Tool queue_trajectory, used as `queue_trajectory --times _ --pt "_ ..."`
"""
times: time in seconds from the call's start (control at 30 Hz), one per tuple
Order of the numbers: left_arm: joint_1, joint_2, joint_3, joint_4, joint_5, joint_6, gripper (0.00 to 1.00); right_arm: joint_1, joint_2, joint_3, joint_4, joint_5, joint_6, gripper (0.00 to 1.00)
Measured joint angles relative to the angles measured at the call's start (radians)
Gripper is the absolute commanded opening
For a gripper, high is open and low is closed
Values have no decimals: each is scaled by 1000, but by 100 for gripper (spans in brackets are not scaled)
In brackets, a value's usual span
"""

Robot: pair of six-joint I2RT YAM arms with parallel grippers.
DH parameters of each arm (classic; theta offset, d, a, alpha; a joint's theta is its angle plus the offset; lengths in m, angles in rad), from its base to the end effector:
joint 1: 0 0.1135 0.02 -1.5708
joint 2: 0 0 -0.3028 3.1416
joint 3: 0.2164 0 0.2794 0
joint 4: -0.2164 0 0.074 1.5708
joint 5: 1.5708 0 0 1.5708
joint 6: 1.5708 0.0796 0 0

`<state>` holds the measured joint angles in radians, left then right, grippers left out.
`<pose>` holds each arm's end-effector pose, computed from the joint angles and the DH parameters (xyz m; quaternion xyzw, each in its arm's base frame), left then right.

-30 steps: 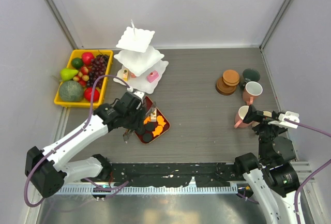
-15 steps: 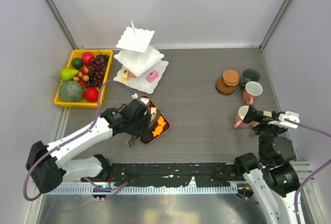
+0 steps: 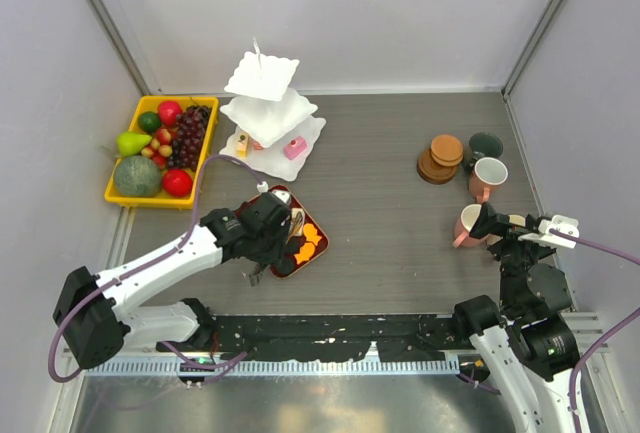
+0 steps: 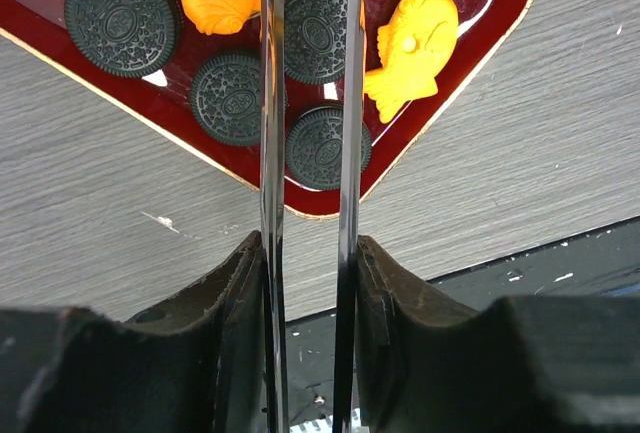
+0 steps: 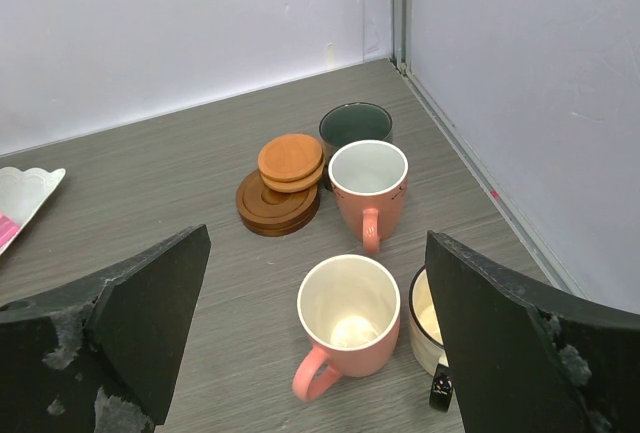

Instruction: Serve the afternoon tea

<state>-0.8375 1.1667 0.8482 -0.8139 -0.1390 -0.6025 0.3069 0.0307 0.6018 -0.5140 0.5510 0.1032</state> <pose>0.1713 -0.1737 0.2251 0.0992 0.9688 -0.0921 0.2078 0.0661 -0.0228 0.3289 0.1296 0.6774 -0.0404 0.7230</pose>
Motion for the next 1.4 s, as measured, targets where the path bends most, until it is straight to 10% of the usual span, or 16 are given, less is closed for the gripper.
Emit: queue_trajectory --times 0.67,1.4 --pt "200 -24 121 -31 -67 189 24 0 0 0 0 0 0 95" --pt "419 367 362 119 -50 235 27 0 0 -2 2 -3 0 95"
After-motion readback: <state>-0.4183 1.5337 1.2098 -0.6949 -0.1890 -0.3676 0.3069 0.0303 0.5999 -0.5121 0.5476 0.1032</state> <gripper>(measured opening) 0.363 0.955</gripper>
